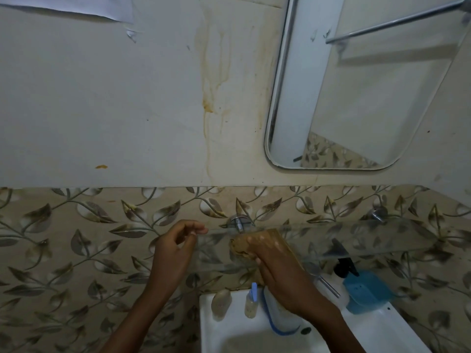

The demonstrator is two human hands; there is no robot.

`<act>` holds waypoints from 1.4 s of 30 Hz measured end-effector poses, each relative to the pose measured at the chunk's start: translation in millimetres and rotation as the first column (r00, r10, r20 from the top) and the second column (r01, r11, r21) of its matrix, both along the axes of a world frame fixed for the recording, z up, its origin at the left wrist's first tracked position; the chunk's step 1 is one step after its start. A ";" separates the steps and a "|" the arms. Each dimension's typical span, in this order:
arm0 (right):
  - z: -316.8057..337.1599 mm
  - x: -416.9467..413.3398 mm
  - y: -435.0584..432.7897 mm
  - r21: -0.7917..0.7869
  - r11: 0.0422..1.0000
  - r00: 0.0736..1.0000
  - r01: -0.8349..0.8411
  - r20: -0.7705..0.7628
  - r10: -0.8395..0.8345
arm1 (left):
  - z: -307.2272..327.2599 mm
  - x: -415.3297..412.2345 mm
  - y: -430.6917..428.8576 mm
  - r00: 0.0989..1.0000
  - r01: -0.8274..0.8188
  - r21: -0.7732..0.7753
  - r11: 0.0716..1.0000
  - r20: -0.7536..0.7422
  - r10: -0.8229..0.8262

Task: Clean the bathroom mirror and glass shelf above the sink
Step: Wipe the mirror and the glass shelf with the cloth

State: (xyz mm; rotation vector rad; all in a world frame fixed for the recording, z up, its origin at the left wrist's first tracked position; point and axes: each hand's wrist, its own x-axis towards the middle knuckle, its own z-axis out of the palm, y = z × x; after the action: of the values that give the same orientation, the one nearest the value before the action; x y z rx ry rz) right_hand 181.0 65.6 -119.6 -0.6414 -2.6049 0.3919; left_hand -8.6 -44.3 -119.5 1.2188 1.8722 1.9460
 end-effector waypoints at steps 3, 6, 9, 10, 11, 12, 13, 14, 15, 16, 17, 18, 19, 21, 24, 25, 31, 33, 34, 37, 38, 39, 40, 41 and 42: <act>-5.2 20.6 2.8 -0.057 0.998 0.998 -0.030 0.047 0.032 | 2.9 -0.1 3.3 1.000 0.002 0.003 1.000 0.007 -0.002; -0.2 21.9 20.6 -0.094 0.994 0.996 0.056 0.077 -0.049 | 9.3 2.3 9.6 1.000 0.023 -0.002 1.000 0.015 -0.023; 7.1 1.0 36.5 -0.094 0.981 0.983 0.167 0.098 -0.158 | 16.1 10.4 20.5 0.998 0.045 -0.050 0.998 -0.037 -0.047; 8.5 -6.7 38.5 -0.066 0.979 0.979 0.194 0.081 -0.189 | 17.9 13.8 23.7 0.996 0.051 -0.075 0.996 -0.064 -0.056; 9.2 -11.5 38.7 -0.034 0.977 0.977 0.209 0.053 -0.207 | 18.5 17.3 27.0 0.994 0.058 -0.097 0.994 -0.092 -0.067; 9.4 -13.8 36.4 -0.008 0.979 0.979 0.204 0.025 -0.203 | 18.5 19.8 29.4 0.990 0.056 -0.119 0.991 -0.122 -0.071; 7.9 -12.4 32.9 0.009 0.984 0.984 0.177 0.007 -0.177 | 17.1 20.9 31.4 0.986 0.050 -0.139 0.989 -0.151 -0.071; 5.4 -6.4 29.2 0.007 0.990 0.990 0.141 0.000 -0.141 | 15.9 21.5 33.3 0.981 0.035 -0.160 0.986 -0.183 -0.064; 2.7 2.3 25.4 -0.019 0.994 0.994 0.107 0.003 -0.107 | 14.6 21.2 33.8 0.976 0.015 -0.181 0.983 -0.212 -0.054; -0.3 14.0 24.0 -0.056 0.995 0.996 0.088 0.011 -0.087 | 14.6 20.8 33.5 0.972 -0.008 -0.206 0.979 -0.233 -0.041; -2.3 26.9 24.8 -0.084 0.993 0.997 0.082 0.016 -0.081 | 14.2 20.3 33.2 0.971 -0.025 -0.225 0.974 -0.239 -0.030; -1.9 38.5 28.4 -0.096 0.991 0.996 0.092 0.016 -0.091 | 15.2 19.7 32.7 0.972 -0.039 -0.240 0.970 -0.236 -0.020; -0.2 47.2 33.9 -0.101 0.988 0.993 0.116 0.019 -0.115 | 14.3 19.3 32.8 0.973 -0.043 -0.245 0.969 -0.228 -0.014; 4.3 50.6 48.0 -0.099 0.979 0.984 0.176 0.015 -0.175 | 12.9 19.0 33.0 0.977 -0.035 -0.248 0.968 -0.213 -0.019; 10.8 26.3 62.0 -0.053 0.955 0.957 0.291 0.036 -0.289 | 11.0 20.0 34.4 0.976 -0.037 -0.264 0.964 -0.217 -0.022; 9.8 17.0 63.2 -0.026 0.949 0.949 0.313 0.045 -0.312 | 10.1 19.9 34.4 0.974 -0.046 -0.266 0.963 -0.226 -0.016; -4.9 34.9 39.3 -0.046 0.996 0.997 0.075 0.027 -0.074 | 10.3 21.6 33.4 0.964 -0.065 -0.266 0.962 -0.267 -0.009; -6.2 59.4 41.8 -0.046 0.997 0.997 0.069 0.042 -0.067 | 11.5 22.4 32.4 0.972 -0.055 -0.251 0.966 -0.235 -0.005; -3.7 68.1 46.3 -0.068 0.995 0.996 0.077 0.047 -0.074 | 12.2 22.5 32.2 0.974 -0.054 -0.246 0.968 -0.225 -0.003; 4.7 70.5 68.3 -0.099 0.978 0.983 0.182 0.056 -0.177 | 12.9 23.0 32.2 0.975 -0.054 -0.249 0.967 -0.224 -0.004; 6.7 63.0 75.6 -0.068 0.967 0.968 0.245 0.065 -0.241 | 13.1 23.4 32.2 0.973 -0.055 -0.255 0.965 -0.230 -0.005; 7.8 52.9 80.6 -0.032 0.951 0.949 0.309 0.073 -0.306 | 12.9 23.6 31.9 0.972 -0.057 -0.259 0.964 -0.234 -0.005; 7.3 42.0 82.5 0.002 0.932 0.930 0.361 0.075 -0.360 | 12.8 23.8 31.4 0.973 -0.057 -0.260 0.964 -0.233 -0.005; 5.7 32.9 81.8 0.028 0.920 0.918 0.390 0.068 -0.391 | 12.8 24.1 31.2 0.973 -0.055 -0.258 0.965 -0.230 -0.006; 3.8 25.6 78.0 0.046 0.921 0.920 0.387 0.053 -0.389 | 12.9 24.3 30.8 0.973 -0.054 -0.256 0.965 -0.230 -0.007</act>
State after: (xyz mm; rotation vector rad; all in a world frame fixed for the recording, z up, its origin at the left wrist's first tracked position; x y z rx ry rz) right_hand 206.6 143.6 -115.8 -1.1459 -2.4510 0.2024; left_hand 15.8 -13.5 -106.6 1.3897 2.1798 1.5578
